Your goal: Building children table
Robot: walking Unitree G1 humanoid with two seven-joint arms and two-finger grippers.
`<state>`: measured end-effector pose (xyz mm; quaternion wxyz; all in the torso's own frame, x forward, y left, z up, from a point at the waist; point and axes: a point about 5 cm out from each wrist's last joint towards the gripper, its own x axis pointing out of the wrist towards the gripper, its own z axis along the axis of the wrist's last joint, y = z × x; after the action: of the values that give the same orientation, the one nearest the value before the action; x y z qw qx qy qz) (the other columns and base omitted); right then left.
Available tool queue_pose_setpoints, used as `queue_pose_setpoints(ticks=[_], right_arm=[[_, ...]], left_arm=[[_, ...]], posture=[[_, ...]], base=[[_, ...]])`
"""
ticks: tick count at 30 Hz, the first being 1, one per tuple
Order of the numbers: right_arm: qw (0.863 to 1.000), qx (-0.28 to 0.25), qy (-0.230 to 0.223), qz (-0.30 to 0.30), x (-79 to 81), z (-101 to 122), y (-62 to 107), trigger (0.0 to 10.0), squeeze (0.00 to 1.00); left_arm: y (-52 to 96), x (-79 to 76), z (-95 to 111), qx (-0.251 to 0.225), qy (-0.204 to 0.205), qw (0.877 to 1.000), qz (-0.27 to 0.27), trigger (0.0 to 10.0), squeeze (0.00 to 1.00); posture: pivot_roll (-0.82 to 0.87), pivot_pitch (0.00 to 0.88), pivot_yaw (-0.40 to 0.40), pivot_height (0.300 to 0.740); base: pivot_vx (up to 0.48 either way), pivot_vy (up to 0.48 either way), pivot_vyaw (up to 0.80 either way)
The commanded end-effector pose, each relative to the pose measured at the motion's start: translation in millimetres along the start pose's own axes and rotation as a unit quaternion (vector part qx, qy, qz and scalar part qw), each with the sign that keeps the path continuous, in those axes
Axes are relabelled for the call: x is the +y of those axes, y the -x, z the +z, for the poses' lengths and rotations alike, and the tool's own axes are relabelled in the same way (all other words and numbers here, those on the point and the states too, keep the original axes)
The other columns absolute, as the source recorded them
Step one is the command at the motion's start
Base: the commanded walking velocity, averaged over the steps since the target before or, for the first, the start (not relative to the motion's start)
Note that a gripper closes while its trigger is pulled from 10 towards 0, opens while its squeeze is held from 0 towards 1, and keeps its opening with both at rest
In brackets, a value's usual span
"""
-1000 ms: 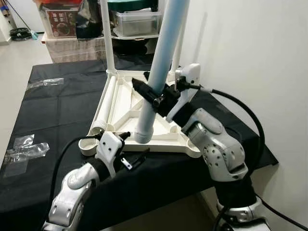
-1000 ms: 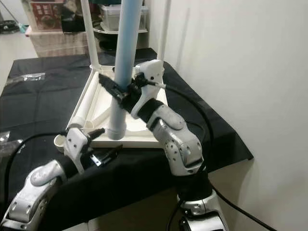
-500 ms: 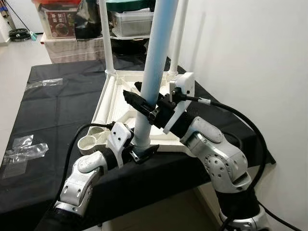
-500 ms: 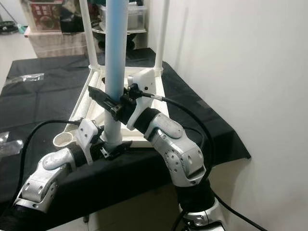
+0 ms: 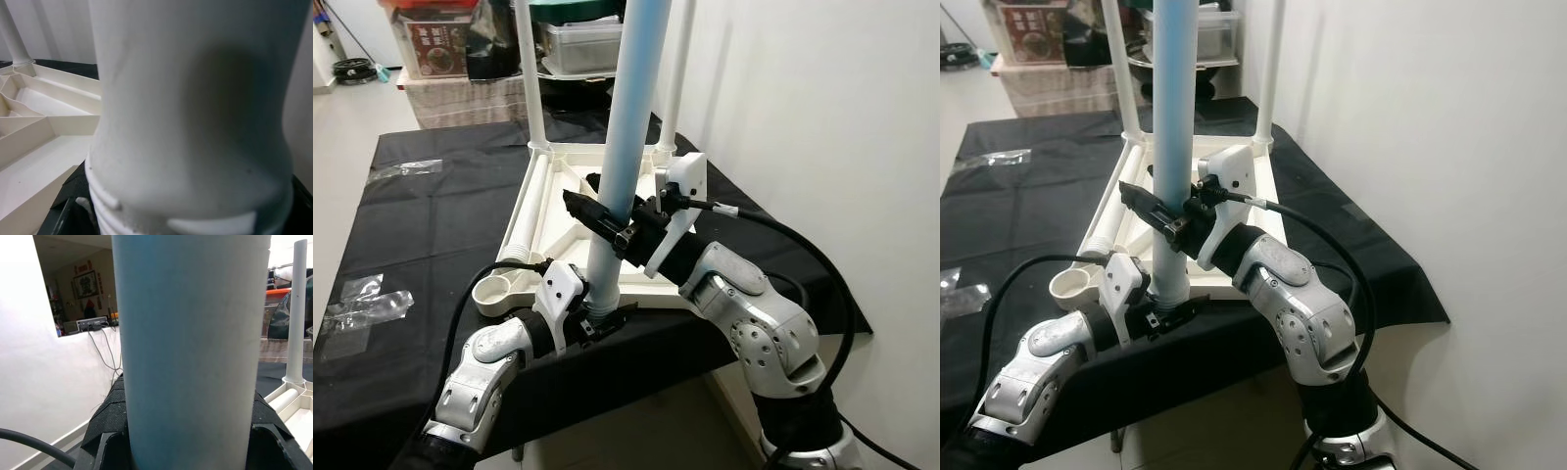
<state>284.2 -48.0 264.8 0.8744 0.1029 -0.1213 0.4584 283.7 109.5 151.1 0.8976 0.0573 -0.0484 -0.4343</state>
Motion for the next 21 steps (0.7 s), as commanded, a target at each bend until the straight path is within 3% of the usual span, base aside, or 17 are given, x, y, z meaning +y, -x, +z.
queue_pose_setpoints(ticks=[1,4,5,7,8,9,12,13,14,15,21], right_arm=[[1.0,0.0,-0.011,0.012,5.8,-3.1,-2.7,10.0,0.0],[1.0,0.003,-0.014,0.011,6.2,-5.3,-2.7,10.0,0.0],[1.0,0.004,-0.015,0.01,6.4,-6.2,-2.4,10.0,0.0],[1.0,0.005,-0.017,0.01,6.6,-7.0,-2.2,10.0,0.0],[1.0,0.006,-0.019,0.008,5.9,-7.6,-1.7,10.0,0.83],[1.0,0.006,-0.021,0.006,5.1,-7.7,-1.3,10.0,1.0],[1.0,0.005,-0.023,0.005,3.8,-6.1,-0.8,10.0,1.0],[1.0,0.003,-0.023,0.006,3.0,-4.4,-0.7,10.0,0.89],[1.0,0.003,-0.023,0.006,3.0,-4.4,-0.7,10.0,0.89],[1.0,0.001,-0.023,0.008,2.4,-2.7,-0.5,10.0,0.0],[0.999,0.004,-0.017,0.026,-0.4,2.1,2.1,10.0,0.0]], left_arm=[[-7.7,-6.0,14.0,-0.035,-0.009,0.999,-0.02,0.0,0.0],[-9.8,-6.4,15.3,-0.035,-0.01,0.999,-0.02,0.0,0.0],[-10.5,-6.9,15.7,-0.033,-0.011,0.999,-0.02,10.0,0.0],[-10.7,-7.0,16.0,-0.033,-0.012,0.999,-0.019,10.0,0.0],[-10.7,-7.6,15.8,-0.03,-0.016,0.999,-0.021,10.0,0.0],[-9.7,-8.7,14.6,-0.026,-0.017,0.999,-0.026,10.0,0.0],[-7.1,-10.7,11.9,-0.017,-0.021,0.999,-0.036,10.0,0.0],[-5.4,-11.1,11.0,-0.014,-0.023,0.999,-0.04,10.0,0.0],[-5.4,-11.1,11.0,-0.014,-0.023,0.999,-0.04,10.0,0.0],[-4.0,-11.1,10.5,-0.011,-0.026,0.999,-0.042,10.0,0.0],[7.1,-10.4,5.3,0.013,-0.041,0.997,-0.058,10.0,0.0]], posture=[[0.01,0.0,-0.056,0.74],[0.01,0.0,-0.056,0.74],[0.01,0.0,-0.055,0.74],[0.01,0.0,-0.055,0.74],[0.01,0.0,-0.055,0.74],[0.01,0.0,-0.055,0.74],[0.01,0.0,-0.054,0.74],[0.01,0.0,-0.054,0.74],[0.01,0.0,-0.054,0.74],[0.01,0.0,-0.054,0.74],[0.01,0.0,-0.054,0.74]], base=[[0.0,0.0,0.0],[0.0,0.0,0.0],[0.0,0.0,0.0],[0.0,0.0,0.0],[0.0,0.0,0.0],[0.0,0.0,0.0],[0.0,0.0,0.0],[0.0,0.0,0.0],[0.0,0.0,0.0],[0.0,0.0,0.0],[0.0,0.0,0.0]])
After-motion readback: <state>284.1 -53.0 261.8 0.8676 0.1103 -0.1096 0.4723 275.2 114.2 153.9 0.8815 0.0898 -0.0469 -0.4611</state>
